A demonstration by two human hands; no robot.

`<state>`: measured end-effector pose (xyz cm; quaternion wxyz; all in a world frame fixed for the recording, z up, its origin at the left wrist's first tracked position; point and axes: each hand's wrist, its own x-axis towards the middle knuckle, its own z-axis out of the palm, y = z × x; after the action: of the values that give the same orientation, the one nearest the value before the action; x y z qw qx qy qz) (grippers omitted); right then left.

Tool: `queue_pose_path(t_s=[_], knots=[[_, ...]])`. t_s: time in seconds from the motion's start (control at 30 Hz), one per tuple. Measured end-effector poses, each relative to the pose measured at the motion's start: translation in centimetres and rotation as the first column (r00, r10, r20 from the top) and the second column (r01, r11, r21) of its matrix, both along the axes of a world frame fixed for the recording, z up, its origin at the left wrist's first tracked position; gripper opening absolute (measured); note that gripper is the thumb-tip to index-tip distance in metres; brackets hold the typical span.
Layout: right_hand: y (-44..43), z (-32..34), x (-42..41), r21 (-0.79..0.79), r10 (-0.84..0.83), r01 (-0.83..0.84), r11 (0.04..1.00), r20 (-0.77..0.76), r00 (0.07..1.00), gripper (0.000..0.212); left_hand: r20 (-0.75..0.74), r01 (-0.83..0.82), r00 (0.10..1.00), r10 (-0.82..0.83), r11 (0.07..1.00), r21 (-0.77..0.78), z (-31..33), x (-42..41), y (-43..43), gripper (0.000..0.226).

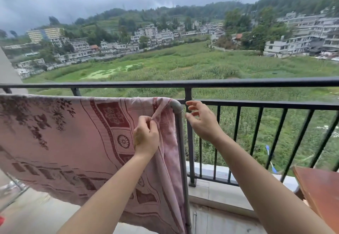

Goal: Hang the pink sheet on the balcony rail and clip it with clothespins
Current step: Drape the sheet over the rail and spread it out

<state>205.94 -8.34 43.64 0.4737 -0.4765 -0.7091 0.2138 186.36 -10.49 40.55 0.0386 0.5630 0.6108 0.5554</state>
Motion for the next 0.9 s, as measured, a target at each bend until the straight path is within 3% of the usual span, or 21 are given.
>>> queue_pose_path(t_s=[0.1,0.23,0.37,0.43,0.5,0.57,0.6,0.67,0.73,0.83,0.9], knots=[[1.0,0.9,-1.4,0.089,0.063,-0.067,0.994,0.04,0.997,0.047,0.089,-0.001,0.996,-0.006,0.997,0.08,3.2,-1.5,0.9,0.007],[2.9,2.8,-4.7,0.169,0.075,-0.117,0.979,0.234,0.969,0.064,0.088,0.012,0.996,-0.029,0.982,0.19,7.8,-4.0,2.1,0.008],[5.3,5.3,-7.1,0.181,0.109,-0.143,0.973,0.183,0.977,0.029,0.148,0.016,0.988,-0.053,0.97,0.242,10.7,-8.4,2.9,0.014],[6.7,6.7,-7.9,0.177,0.114,-0.142,0.974,0.157,0.981,0.025,0.181,0.115,0.97,-0.161,0.963,0.242,11.3,-10.4,3.1,0.016],[7.6,8.0,-9.1,0.186,0.153,-0.211,0.96,0.283,0.947,0.033,0.254,0.253,0.917,-0.308,0.941,0.225,11.8,-12.2,3.6,0.02],[8.2,9.1,-11.1,0.034,0.275,-0.325,0.945,0.457,0.846,0.056,0.28,0.356,0.875,-0.395,0.917,0.181,12.6,-13.7,4.1,0.019],[8.6,9.7,-12.2,-0.072,0.333,-0.352,0.933,0.542,0.771,0.058,0.265,0.393,0.867,-0.421,0.907,0.153,13.0,-14.5,4.4,0.015],[10.1,10.4,-13.9,-0.242,0.43,-0.36,0.901,0.605,0.67,0.035,0.216,0.443,0.863,-0.457,0.89,0.11,13.8,-16.1,5.0,0.008],[11.8,11.4,-15.0,-0.301,0.434,-0.317,0.899,0.527,0.731,0.012,0.089,0.387,0.916,-0.392,0.92,0.069,14.3,-17.8,5.7,0.006],[14.3,12.8,-16.4,-0.244,0.312,-0.219,0.945,0.465,0.828,0.021,-0.183,0.218,0.961,-0.208,0.975,0.034,14.4,-20.4,7.2,0.006],[15.2,13.4,-17.9,-0.316,0.357,-0.24,0.918,0.392,0.848,0.021,-0.209,0.208,0.958,-0.198,0.978,0.024,14.4,-21.9,7.9,0.017]])
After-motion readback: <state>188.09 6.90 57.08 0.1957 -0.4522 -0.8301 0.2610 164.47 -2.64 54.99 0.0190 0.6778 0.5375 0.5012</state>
